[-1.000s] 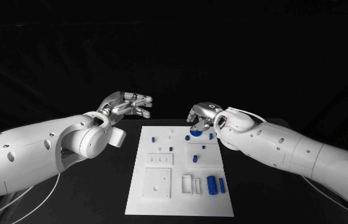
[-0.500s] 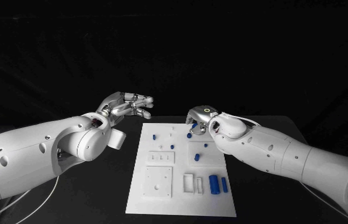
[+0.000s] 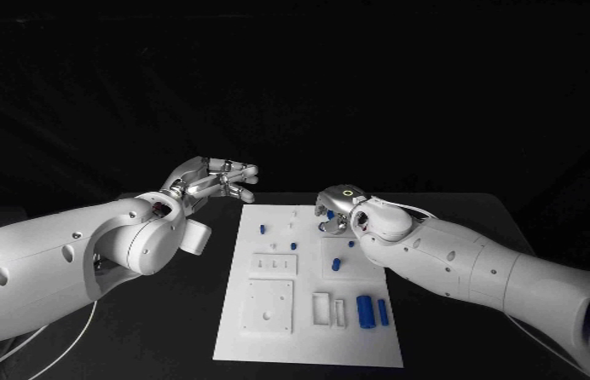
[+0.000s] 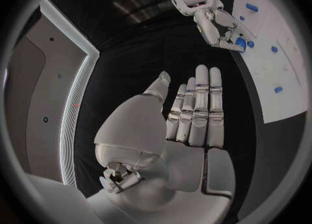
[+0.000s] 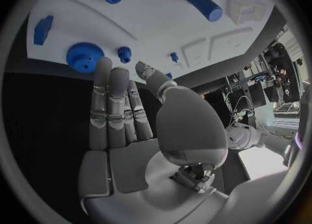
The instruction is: Assemble the parts on the task board
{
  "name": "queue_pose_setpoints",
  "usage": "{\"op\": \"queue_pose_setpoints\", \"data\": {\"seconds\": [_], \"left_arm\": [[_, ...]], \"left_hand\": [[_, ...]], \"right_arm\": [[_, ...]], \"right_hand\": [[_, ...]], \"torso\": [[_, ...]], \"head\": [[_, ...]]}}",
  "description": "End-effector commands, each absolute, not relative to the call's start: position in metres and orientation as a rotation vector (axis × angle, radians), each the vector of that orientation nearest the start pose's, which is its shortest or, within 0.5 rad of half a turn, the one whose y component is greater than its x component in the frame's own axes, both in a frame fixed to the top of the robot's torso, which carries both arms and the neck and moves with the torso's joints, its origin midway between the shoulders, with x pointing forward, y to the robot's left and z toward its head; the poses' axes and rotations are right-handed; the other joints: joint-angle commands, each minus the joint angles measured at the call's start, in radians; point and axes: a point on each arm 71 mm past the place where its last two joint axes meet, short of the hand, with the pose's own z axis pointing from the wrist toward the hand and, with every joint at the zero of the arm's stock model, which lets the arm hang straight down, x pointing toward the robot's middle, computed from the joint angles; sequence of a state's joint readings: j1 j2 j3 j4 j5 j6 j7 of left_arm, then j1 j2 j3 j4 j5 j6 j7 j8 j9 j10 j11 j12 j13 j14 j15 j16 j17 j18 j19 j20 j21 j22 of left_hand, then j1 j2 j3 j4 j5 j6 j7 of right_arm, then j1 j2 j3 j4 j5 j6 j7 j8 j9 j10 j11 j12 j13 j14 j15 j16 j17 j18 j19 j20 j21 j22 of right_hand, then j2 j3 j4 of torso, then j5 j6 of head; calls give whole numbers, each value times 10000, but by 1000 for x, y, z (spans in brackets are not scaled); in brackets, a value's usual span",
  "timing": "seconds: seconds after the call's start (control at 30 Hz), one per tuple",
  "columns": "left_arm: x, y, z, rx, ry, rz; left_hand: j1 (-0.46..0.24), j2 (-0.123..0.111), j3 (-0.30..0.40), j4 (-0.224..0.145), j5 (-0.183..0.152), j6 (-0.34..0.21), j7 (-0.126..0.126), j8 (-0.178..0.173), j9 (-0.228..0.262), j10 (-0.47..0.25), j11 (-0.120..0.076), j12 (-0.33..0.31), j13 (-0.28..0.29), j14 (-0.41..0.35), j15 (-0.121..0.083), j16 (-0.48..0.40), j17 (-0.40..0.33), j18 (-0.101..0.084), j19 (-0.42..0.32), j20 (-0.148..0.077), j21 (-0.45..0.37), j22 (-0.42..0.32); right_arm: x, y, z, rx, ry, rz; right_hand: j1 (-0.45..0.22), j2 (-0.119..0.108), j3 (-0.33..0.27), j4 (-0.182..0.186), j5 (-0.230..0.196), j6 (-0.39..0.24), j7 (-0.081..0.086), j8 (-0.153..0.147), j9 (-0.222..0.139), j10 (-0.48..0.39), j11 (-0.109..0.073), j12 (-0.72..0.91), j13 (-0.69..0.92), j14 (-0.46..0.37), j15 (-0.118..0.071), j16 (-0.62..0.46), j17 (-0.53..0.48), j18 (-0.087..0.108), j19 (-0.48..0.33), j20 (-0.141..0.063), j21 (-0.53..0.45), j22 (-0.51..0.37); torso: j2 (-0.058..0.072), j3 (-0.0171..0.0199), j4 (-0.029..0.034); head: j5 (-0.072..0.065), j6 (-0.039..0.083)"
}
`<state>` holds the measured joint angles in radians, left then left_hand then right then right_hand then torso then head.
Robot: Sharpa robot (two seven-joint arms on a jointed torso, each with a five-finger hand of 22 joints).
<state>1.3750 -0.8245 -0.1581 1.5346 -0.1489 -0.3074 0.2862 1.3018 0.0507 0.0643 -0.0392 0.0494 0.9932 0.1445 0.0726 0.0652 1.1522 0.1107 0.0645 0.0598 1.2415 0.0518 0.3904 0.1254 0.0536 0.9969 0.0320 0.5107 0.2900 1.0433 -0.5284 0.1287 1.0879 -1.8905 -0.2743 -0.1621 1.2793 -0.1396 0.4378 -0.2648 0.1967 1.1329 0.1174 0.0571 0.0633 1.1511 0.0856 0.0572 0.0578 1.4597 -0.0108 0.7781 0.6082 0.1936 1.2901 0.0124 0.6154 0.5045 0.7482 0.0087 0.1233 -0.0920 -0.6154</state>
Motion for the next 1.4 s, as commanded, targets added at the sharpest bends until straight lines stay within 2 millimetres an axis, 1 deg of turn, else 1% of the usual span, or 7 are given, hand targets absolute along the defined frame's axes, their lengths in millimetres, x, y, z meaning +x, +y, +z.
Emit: {"op": "queue_pose_setpoints", "data": {"seconds": [0.03,0.27,0.4,0.53,1.0,1.17,1.4], "left_arm": [[499,191,-138,-8377,15691,-14776],[498,190,-138,-8361,15727,-14814],[498,190,-138,-8355,15743,-14831],[498,190,-138,-8356,15756,-14836],[498,190,-139,-8379,15848,-14830],[498,190,-139,-8377,15881,-14835],[498,190,-139,-8373,15892,-14824]], "left_hand": [[-70,-16,19,-59,45,-36,25,-36,-8,-68,-12,-33,-8,-33,-7,17,-8,51,-84,1,60,17],[-70,-16,19,-59,45,-36,25,-36,-8,-68,-12,-33,-8,-33,-7,17,-8,51,-84,1,60,17],[-88,-12,8,-59,44,-48,27,-36,-9,-74,-11,-33,-7,-23,-6,20,-19,57,-96,4,87,14],[-86,-12,7,-61,44,-53,29,-36,-9,-81,-11,-34,-8,-13,-10,27,-17,59,-91,2,94,15],[-110,-3,-12,-30,44,-62,30,-33,-8,-78,-13,-32,-7,24,-18,63,-10,66,-65,-4,123,8],[-108,-3,-16,-26,43,-66,30,-34,-8,-74,-15,-32,-7,34,-23,79,-4,67,-56,-9,136,10],[-108,-3,-16,-26,43,-66,30,-34,-8,-74,-15,-32,-7,34,-23,79,-4,67,-56,-9,136,10]], "right_arm": [[543,-166,-243,-3437,16140,3109],[544,-168,-247,-3411,16217,2986],[544,-169,-250,-3405,16254,2947],[545,-170,-251,-3388,16254,2925],[546,-172,-252,-3335,16186,2919],[546,-172,-253,-3322,16180,2923],[546,-171,-251,-3228,15936,2997]], "right_hand": [[-29,-74,110,3,-33,34,-1,49,15,63,4,1,8,-61,-3,113,15,188,-2,-90,-44,87],[-46,-95,278,12,-82,46,-2,51,17,77,2,1,7,-84,-5,182,-12,180,-8,-108,-122,390],[-45,-81,312,14,-73,55,-3,50,16,83,0,1,7,-86,-7,189,-12,177,-5,-115,-140,417],[-83,-80,483,-2,-115,115,-24,42,15,179,-28,-8,4,-87,-33,245,7,152,16,-162,-157,566],[-160,23,1064,53,-233,379,-91,58,31,623,-152,3,15,-132,-131,494,118,-24,27,-390,-135,978],[-164,36,1149,88,-288,430,-104,58,33,701,-175,3,16,-138,-150,523,125,-57,20,-425,-152,1082],[-167,129,1194,174,-426,700,-182,66,63,1026,-284,6,24,-128,-226,589,153,-142,42,-509,-183,1171]], "torso": [[84,-1,70],[137,5,118],[181,21,118],[204,25,137],[305,23,137],[333,18,158],[374,11,152]], "head": [[-7,7],[-51,19],[-50,89],[-47,89],[-43,135],[-70,139],[-89,151]]}}
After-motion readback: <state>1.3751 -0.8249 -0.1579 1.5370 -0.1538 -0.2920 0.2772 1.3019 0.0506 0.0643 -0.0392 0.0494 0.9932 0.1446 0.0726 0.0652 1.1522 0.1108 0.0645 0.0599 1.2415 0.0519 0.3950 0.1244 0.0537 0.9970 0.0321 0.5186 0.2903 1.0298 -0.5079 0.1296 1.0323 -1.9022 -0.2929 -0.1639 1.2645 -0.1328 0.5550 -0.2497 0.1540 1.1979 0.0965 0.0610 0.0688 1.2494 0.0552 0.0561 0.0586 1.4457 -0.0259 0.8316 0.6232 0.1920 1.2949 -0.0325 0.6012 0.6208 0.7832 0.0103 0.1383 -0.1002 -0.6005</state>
